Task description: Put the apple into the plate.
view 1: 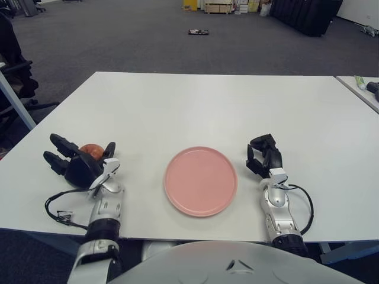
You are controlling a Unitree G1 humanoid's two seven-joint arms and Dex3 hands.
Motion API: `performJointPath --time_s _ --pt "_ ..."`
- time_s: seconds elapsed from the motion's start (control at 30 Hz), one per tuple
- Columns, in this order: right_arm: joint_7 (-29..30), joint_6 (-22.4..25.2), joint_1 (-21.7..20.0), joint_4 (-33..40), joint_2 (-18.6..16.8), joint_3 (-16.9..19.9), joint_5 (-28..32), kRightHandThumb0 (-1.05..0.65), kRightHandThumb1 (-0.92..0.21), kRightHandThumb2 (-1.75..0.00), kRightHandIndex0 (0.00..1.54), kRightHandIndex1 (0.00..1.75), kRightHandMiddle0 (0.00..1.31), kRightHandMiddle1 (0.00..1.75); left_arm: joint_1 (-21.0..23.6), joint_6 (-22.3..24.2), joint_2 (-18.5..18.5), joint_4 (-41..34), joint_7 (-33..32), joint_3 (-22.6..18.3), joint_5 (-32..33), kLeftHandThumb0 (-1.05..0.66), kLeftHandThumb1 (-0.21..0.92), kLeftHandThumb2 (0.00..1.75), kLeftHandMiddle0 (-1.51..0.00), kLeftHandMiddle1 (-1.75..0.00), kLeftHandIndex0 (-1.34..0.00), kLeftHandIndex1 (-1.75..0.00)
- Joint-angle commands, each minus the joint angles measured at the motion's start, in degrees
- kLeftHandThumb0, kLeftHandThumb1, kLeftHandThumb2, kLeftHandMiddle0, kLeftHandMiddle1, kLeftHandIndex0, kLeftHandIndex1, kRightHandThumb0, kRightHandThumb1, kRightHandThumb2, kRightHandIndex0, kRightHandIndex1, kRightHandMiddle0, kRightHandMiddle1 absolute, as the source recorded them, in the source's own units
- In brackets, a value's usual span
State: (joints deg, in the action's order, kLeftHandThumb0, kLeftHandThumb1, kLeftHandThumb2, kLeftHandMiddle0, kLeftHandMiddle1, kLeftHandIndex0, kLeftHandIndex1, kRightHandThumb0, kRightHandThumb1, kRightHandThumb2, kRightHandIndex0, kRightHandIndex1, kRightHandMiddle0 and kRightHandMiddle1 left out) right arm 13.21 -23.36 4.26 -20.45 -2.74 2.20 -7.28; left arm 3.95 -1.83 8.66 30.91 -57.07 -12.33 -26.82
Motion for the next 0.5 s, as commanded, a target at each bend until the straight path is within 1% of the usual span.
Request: performJointPath --time_s 0.0,0.03,0.1,0.33,0.43,0.47 --pt "-0.12 1.87 1.55 -1.62 0.76 0.47 0.07 -0.38 -0.7 -0.84 0.6 1.29 0.33 1.75 -1.03 -0.82 0.25 5.11 -1.59 0.49 0.42 -1.02 0.79 0.35 0.0 0.0 -0.02 -0.02" --pt "-0.11 1.88 1.53 -1.62 0.81 0.45 -0.01 -0.38 -0.7 -0.84 0.6 1.3 0.33 1.75 -0.75 -1.08 0.51 5.7 -1.79 0.61 0.46 -1.01 0.79 0.36 0.0 0.0 -0.03 -0.02" --pt "-0.12 1.86 1.62 -1.54 0.85 0.43 -0.09 -0.38 -0.69 -0.85 0.59 1.31 0.33 1.75 -0.5 -1.49 0.8 6.4 -2.09 0.82 0.6 -1.01 0.78 0.41 0.0 0.0 -0.01 -0.12" --pt "-0.08 1.07 1.62 -2.11 1.01 0.49 -0.16 -0.38 -0.68 -0.86 0.59 1.32 0.33 1.75 0.16 -3.54 2.08 8.4 -2.15 1.84 1.01 -0.99 0.76 0.46 0.0 0.0 0.0 -0.3" --pt "-0.08 0.73 1.73 -2.14 1.05 0.5 -0.17 -0.38 -0.69 -0.86 0.59 1.32 0.33 1.75 0.22 -4.56 2.67 9.03 -1.5 2.45 1.21 -0.97 0.75 0.48 0.0 0.0 0.0 -0.4" --pt "-0.07 0.72 1.82 -2.02 1.04 0.51 -0.17 -0.38 -0.69 -0.85 0.6 1.32 0.33 1.75 0.23 -4.67 2.82 9.19 -1.28 2.64 1.24 -0.98 0.74 0.49 -0.01 0.0 0.0 -0.46"
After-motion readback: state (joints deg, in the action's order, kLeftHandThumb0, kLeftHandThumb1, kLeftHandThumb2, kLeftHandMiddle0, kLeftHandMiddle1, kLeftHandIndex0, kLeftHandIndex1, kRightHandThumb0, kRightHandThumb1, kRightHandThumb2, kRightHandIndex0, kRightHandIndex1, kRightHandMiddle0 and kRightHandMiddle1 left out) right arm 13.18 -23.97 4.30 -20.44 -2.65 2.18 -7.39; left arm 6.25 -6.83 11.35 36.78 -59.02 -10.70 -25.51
